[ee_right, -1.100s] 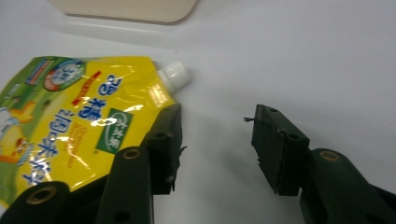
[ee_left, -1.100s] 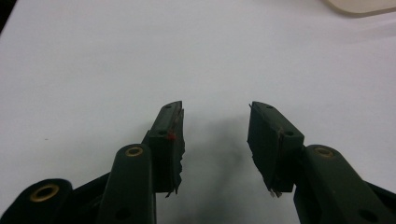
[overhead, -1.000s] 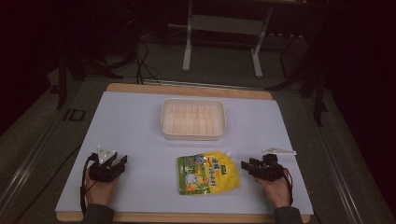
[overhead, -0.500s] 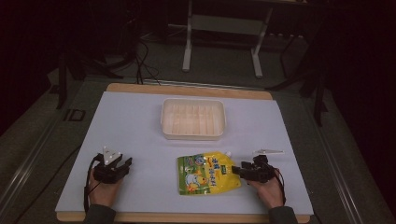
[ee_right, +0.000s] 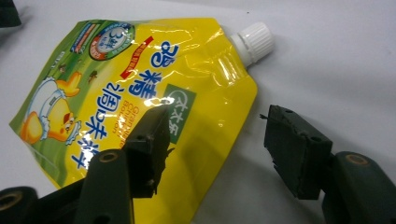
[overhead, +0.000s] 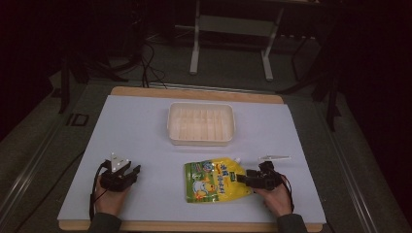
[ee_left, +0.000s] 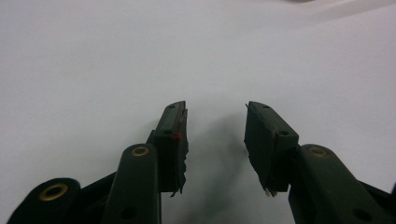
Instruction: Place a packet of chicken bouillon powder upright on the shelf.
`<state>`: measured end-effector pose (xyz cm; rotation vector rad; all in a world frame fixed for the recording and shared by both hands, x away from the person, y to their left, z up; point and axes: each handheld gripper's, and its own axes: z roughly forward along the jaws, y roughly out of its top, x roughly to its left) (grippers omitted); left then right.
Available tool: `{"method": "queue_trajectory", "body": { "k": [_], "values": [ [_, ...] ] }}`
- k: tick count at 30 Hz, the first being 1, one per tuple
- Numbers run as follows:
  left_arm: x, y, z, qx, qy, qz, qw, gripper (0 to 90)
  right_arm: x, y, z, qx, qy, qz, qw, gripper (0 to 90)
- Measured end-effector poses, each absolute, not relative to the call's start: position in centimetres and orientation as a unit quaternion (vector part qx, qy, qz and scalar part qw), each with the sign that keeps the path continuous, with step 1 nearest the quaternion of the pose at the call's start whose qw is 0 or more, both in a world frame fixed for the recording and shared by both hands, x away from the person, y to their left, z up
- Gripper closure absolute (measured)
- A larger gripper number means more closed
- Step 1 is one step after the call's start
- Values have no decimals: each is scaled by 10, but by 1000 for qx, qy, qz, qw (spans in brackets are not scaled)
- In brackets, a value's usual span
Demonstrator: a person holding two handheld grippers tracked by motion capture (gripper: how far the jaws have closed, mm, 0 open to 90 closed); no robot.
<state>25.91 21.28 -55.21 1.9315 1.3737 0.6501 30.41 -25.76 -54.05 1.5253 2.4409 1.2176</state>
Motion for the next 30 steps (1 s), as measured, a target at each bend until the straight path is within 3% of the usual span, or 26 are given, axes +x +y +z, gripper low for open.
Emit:
{"method": "queue_trajectory", "body": {
  "k": [9, 14, 21, 24, 30],
  "values": [
    [259, 203, -552, 754, 510, 227, 346, 660, 309, -256, -542, 482, 779, 396, -52, 524],
    [257, 190, -552, 770, 490, 214, 348, 720, 311, -253, -543, 478, 780, 399, -59, 541],
    [255, 174, -552, 789, 462, 194, 355, 886, 312, -250, -543, 478, 782, 396, -62, 610],
    [255, 169, -552, 794, 454, 190, 357, 894, 312, -250, -544, 477, 784, 393, -60, 657],
    [256, 164, -552, 798, 448, 185, 359, 893, 315, -250, -546, 476, 779, 400, -76, 661]
  ]
}}
